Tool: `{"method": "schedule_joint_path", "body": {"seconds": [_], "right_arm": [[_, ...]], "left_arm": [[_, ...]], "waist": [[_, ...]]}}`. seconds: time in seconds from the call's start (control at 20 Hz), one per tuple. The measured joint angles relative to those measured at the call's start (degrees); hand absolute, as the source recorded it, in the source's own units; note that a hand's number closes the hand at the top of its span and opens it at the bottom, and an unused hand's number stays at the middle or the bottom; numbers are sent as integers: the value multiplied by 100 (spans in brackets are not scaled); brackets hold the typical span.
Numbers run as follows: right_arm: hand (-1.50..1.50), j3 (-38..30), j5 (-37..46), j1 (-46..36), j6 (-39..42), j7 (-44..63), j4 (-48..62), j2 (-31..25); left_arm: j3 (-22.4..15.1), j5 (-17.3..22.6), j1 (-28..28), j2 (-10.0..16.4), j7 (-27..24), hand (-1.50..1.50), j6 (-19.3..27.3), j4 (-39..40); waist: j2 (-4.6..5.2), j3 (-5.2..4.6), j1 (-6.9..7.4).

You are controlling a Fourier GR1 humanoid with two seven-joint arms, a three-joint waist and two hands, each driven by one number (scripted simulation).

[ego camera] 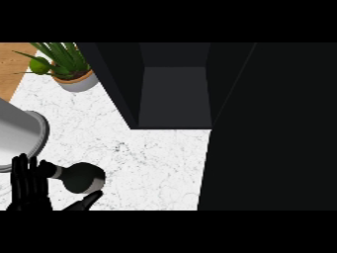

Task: Pick up the wine, place it into the cabinet and close the cabinet

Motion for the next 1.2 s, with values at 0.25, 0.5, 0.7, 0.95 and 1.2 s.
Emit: {"method": "schedule_joint_path", "body": {"seconds": [0.25, 0.5, 0.7, 0.95, 1.2], "right_arm": [[-150, 60, 1, 65, 25, -87, 2, 20], [-150, 34, -6, 65, 42, -78, -1, 29], [-150, -54, -11, -58, 42, 4, 11, 14], [-150, -92, -21, -120, 46, 108, 3, -2], [-150, 14, -6, -264, -44, 219, 13, 53]], "left_arm": [[290, 249, -181, -150, -432, -150, -489, 640], [465, 360, -231, -235, -676, -150, -795, 1027], [581, 349, -418, -307, -847, -150, -968, 1438], [654, 357, -378, -357, -977, -150, -1147, 1608], [885, 459, -637, -432, -1225, -150, -1438, 2245]], "waist": [[4, 3, -6], [5, 6, -6], [8, 6, -4], [6, 7, -3], [8, 6, -4]]}}
